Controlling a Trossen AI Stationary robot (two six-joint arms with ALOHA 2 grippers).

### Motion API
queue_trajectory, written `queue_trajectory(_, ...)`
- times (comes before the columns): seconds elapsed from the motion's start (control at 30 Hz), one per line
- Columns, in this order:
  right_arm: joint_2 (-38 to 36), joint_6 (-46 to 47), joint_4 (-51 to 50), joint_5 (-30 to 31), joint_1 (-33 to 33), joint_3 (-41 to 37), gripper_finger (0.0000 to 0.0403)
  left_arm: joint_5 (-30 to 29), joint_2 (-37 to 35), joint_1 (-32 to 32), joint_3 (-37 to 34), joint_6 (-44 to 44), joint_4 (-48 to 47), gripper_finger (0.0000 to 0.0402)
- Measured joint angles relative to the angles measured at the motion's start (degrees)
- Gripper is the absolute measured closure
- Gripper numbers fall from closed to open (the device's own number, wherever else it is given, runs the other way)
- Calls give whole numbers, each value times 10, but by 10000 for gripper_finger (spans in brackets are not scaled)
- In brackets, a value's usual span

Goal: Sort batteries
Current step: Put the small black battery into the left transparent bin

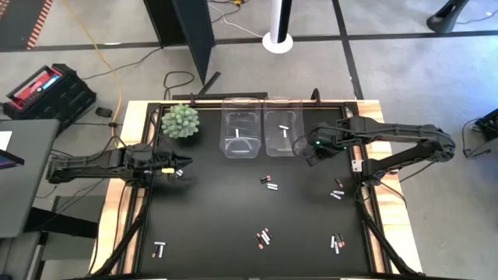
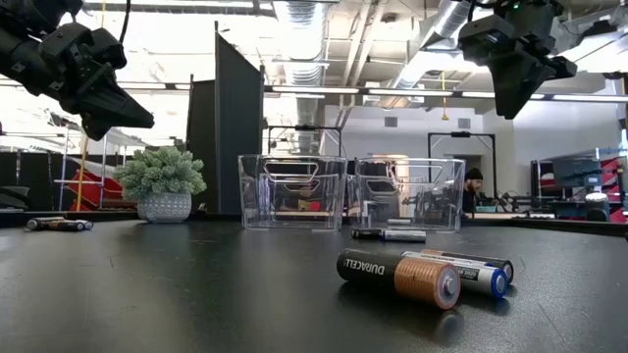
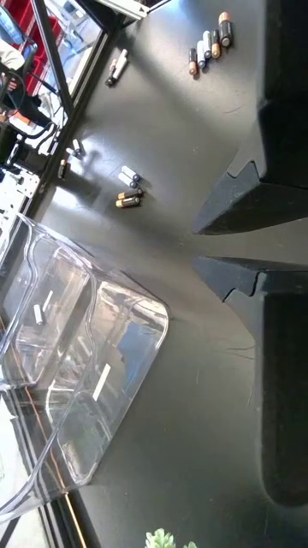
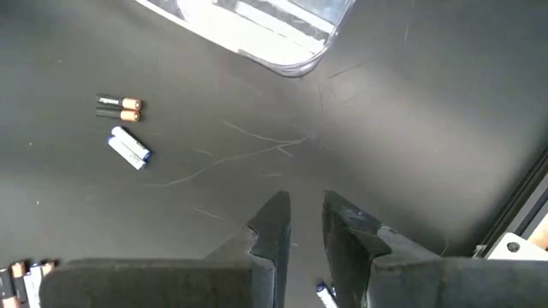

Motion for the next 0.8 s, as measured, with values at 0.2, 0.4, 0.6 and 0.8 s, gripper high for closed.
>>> queue_trajectory(0.2,0,5,3,1,0,0,314,0,0,0,0,0,0,352)
queue_trajectory(0.4,0,5,3,1,0,0,314,0,0,0,0,1,0,352)
queue_trajectory(0.6,0,6,2,1,0,0,314,0,0,0,0,1,0,352)
queue_trajectory(0.8,0,31,-33,1,0,-6,314,0,0,0,0,1,0,352)
